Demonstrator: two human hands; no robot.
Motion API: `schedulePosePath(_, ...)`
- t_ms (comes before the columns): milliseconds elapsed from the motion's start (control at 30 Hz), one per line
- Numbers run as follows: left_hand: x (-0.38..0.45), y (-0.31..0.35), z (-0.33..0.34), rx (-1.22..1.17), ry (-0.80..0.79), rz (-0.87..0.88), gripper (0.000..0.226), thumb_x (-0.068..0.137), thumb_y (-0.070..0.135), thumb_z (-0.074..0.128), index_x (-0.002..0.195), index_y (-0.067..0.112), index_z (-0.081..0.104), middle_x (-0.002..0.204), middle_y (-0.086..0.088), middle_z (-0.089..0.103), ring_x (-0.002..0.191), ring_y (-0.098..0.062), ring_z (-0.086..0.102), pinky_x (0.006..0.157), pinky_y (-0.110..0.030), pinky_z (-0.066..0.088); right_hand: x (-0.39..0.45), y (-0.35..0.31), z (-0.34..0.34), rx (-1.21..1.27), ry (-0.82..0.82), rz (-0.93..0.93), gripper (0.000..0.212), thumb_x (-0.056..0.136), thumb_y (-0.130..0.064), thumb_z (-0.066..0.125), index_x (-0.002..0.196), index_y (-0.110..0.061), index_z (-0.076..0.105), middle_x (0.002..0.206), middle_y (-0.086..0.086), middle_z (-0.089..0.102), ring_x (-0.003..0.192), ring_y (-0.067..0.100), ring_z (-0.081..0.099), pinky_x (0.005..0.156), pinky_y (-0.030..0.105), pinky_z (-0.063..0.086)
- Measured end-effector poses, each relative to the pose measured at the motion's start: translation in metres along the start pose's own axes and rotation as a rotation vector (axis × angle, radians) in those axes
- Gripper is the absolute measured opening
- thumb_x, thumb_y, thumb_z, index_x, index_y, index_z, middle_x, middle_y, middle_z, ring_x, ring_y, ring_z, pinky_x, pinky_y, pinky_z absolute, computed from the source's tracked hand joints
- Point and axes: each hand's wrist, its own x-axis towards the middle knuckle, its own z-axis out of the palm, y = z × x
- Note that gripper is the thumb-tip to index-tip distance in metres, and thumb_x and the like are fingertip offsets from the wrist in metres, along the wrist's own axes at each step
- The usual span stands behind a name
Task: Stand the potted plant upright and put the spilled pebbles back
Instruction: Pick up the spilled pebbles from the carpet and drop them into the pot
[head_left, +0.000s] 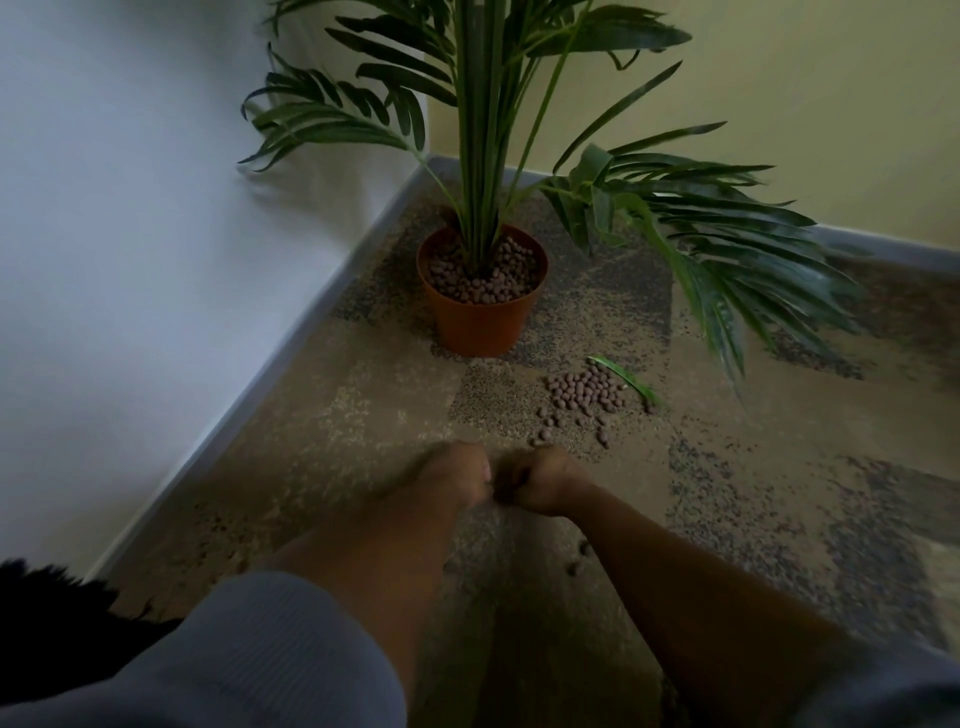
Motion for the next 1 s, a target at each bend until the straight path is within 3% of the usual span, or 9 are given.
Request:
schedulePosePath(67,0.001,0.003,0.003,-0.001,-0.013,-0.019,0.016,0.088,0.014,0.064,0.100,0.016,0.073,0.101,-0.004,0.071,0.093,-0.020,0.065,0.088,-0.035,0.054,0.001,0.002,-0.003,0.304,0.006,0.135,0.016,0.090,-0.021,0.062,0.104,-0.017,0.068,0.095,0.002,0.067,0.083,0.013,0.063,0.069,0.019,0.050)
schedulePosePath(167,0.007,0.004,0.005,-0.161,-0.042,-0.119,0.015,0.087,0.016,0.062,0.098,0.015,0.073,0.095,-0.004,0.072,0.087,-0.019,0.067,0.085,-0.035,0.056,0.005,-0.001,-0.006,1.109,-0.004,0.402,0.013,0.091,-0.005,0.058,0.102,-0.003,0.065,0.096,0.013,0.066,0.072,0.016,0.062,0.056,0.025,0.057)
schedulePosePath(300,0.019,0.009,-0.003,-0.946,-0.160,-0.290,0.005,0.088,0.007,0.060,0.086,0.007,0.065,0.088,-0.005,0.065,0.079,-0.012,0.064,0.081,-0.027,0.059,0.009,0.000,-0.014,1.822,-0.012,0.410,0.012,0.093,-0.004,0.042,0.089,-0.004,0.053,0.080,0.010,0.051,0.069,0.015,0.051,0.061,0.023,0.051)
schedulePosePath(400,0.022,0.013,-0.015,-1.372,-0.204,-0.362,0.017,0.098,0.018,0.049,0.088,0.011,0.061,0.081,-0.002,0.059,0.070,-0.008,0.055,0.059,-0.016,0.054,0.013,-0.001,-0.024,1.997,0.038,0.368,0.010,0.088,-0.008,0.043,0.083,-0.006,0.051,0.077,0.008,0.054,0.068,0.016,0.054,0.061,0.023,0.051)
schedulePosePath(500,0.024,0.017,-0.033,-1.625,-0.183,-0.368,0.028,0.100,0.032,0.047,0.091,0.012,0.064,0.082,-0.003,0.061,0.071,-0.010,0.054,0.060,-0.018,0.046,0.021,-0.010,-0.040,2.098,0.107,0.339,0.015,0.091,-0.008,0.043,0.089,-0.002,0.057,0.083,0.011,0.061,0.074,0.019,0.062,0.063,0.022,0.057)
schedulePosePath(633,0.029,0.031,-0.069,-1.874,-0.108,-0.338,0.028,0.102,0.030,0.043,0.083,0.016,0.059,0.071,0.003,0.056,0.059,-0.006,0.048,0.052,-0.016,0.036,0.031,-0.030,-0.079,2.198,0.222,0.314,0.023,0.094,-0.004,0.035,0.101,0.005,0.056,0.111,0.022,0.062,0.103,0.029,0.063,0.097,0.035,0.053)
schedulePosePath(833,0.025,0.054,-0.131,-2.111,0.034,-0.275,0.029,0.101,0.020,0.035,0.082,0.016,0.057,0.072,0.002,0.055,0.058,-0.007,0.050,0.046,-0.016,0.039,0.032,-0.054,-0.127,2.247,0.309,0.235,0.034,0.100,-0.009,0.028,0.124,0.008,0.045,0.135,0.028,0.044,0.130,0.032,0.046,0.111,0.044,0.040)
schedulePosePath(900,0.025,0.062,-0.146,-2.188,0.113,-0.299,0.033,0.102,0.023,0.034,0.081,0.011,0.057,0.075,-0.003,0.055,0.063,-0.012,0.054,0.052,-0.019,0.048,0.033,-0.061,-0.136,2.247,0.330,0.183,0.039,0.098,-0.004,0.028,0.134,0.010,0.038,0.141,0.028,0.039,0.133,0.037,0.042,0.113,0.047,0.038)
schedulePosePath(1000,0.022,0.071,-0.166,-2.248,0.195,-0.301,0.034,0.100,0.028,0.038,0.094,0.001,0.057,0.086,-0.008,0.056,0.082,-0.019,0.059,0.083,-0.027,0.055,0.034,-0.074,-0.151,2.232,0.358,0.140,0.045,0.098,-0.002,0.026,0.142,0.006,0.030,0.146,0.027,0.034,0.135,0.041,0.037,0.114,0.049,0.035)
